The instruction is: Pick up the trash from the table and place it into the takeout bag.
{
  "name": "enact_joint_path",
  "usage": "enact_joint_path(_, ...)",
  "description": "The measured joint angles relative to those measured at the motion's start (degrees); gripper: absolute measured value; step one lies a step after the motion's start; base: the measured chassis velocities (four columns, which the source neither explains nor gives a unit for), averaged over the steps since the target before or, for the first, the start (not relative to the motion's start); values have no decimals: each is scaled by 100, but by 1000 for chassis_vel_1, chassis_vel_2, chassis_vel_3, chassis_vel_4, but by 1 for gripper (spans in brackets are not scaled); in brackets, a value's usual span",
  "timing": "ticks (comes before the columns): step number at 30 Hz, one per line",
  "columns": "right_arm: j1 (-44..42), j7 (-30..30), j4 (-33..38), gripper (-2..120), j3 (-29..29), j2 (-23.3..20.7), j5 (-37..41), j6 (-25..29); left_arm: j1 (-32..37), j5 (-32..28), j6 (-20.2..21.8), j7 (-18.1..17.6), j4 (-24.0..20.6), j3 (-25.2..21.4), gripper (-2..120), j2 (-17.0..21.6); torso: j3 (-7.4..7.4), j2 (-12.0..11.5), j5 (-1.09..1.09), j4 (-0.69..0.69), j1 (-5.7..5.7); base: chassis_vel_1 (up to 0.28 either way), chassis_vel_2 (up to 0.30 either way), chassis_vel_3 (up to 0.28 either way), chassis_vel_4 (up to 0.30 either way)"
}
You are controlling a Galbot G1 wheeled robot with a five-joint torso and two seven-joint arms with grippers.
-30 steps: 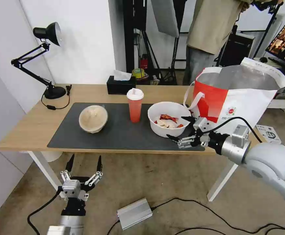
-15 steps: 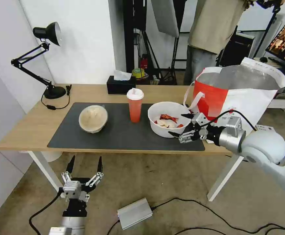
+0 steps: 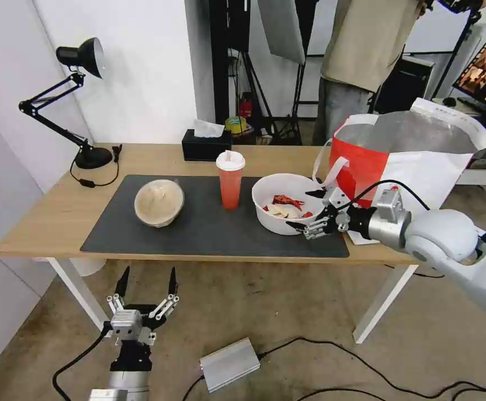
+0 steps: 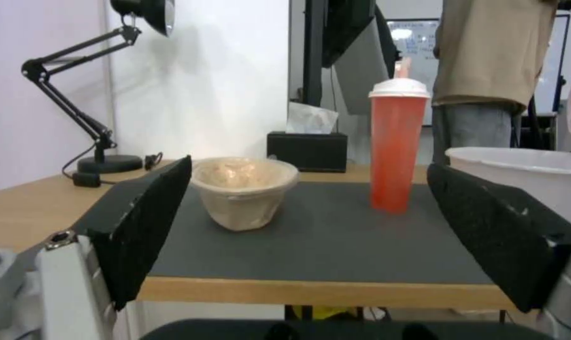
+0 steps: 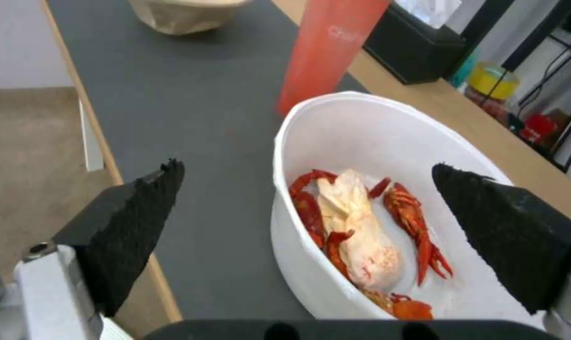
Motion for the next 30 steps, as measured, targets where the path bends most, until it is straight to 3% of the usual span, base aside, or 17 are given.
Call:
enact_joint_path(11, 45, 49, -165, 100, -319, 243, -287, -47, -56, -8, -117, 0, 188, 9, 100, -12, 0, 0, 0, 0, 0, 0, 0, 0, 0)
enact_joint_path(30, -25, 67, -518, 100, -379, 394, -490, -7, 11, 14, -179, 12, 214, 35, 100, -57, 0, 0, 0, 0, 0, 0, 0, 0, 0)
